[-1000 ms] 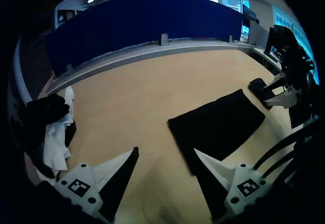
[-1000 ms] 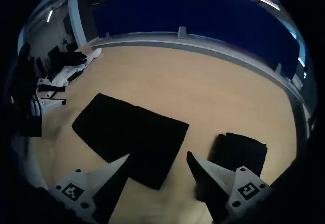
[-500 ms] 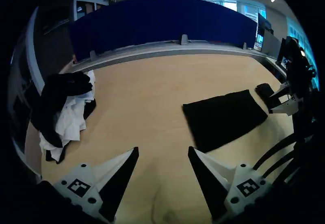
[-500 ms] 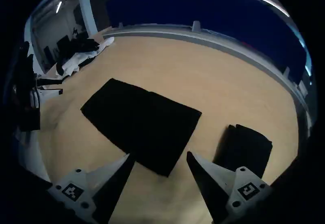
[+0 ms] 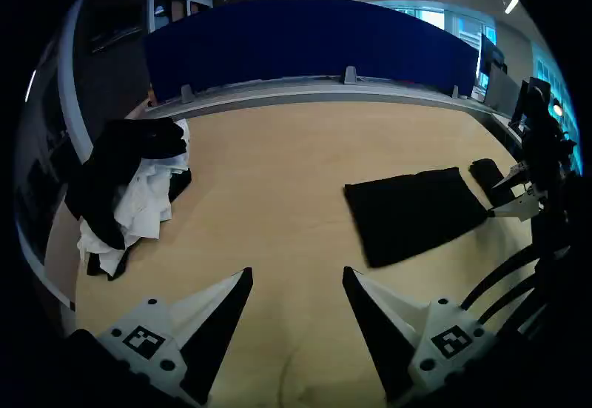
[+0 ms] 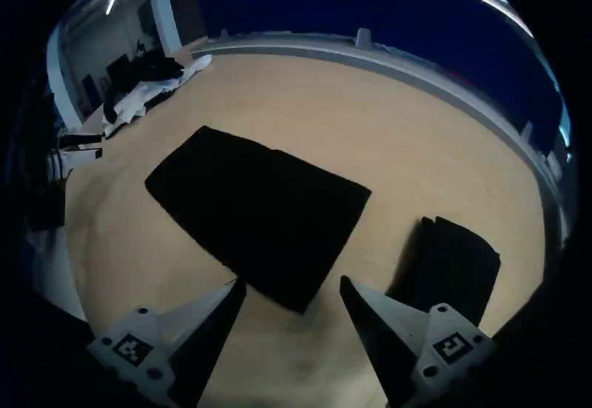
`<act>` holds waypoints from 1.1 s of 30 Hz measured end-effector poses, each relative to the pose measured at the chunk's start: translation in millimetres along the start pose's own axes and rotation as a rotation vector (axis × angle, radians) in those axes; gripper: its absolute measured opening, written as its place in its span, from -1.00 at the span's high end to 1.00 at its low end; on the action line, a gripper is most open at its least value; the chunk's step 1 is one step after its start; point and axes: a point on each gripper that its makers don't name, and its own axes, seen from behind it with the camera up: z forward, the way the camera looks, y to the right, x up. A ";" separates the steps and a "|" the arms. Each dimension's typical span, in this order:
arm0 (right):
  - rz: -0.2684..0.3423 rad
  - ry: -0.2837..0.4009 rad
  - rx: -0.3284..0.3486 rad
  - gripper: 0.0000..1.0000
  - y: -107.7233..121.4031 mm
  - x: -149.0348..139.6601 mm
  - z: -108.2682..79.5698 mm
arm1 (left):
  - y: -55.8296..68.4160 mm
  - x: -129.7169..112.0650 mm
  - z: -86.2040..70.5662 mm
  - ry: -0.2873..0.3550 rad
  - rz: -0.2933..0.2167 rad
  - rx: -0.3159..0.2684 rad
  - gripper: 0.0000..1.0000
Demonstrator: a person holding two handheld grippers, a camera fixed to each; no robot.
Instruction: Fold towel
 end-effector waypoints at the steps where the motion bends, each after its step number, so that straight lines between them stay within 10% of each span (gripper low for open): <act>1: -0.001 -0.005 0.001 -0.97 0.0 -2.5 0.9 | -0.6 0.4 -0.7 0.001 -0.001 0.001 -0.80; 13: -0.024 -0.058 0.021 -0.79 -3.8 -22.9 11.3 | -4.9 -0.2 -3.8 0.003 -0.013 0.004 -0.80; 33: -0.029 -0.070 0.004 0.54 2.3 -28.6 14.3 | -6.9 -1.2 -6.7 0.002 -0.017 -0.002 -0.80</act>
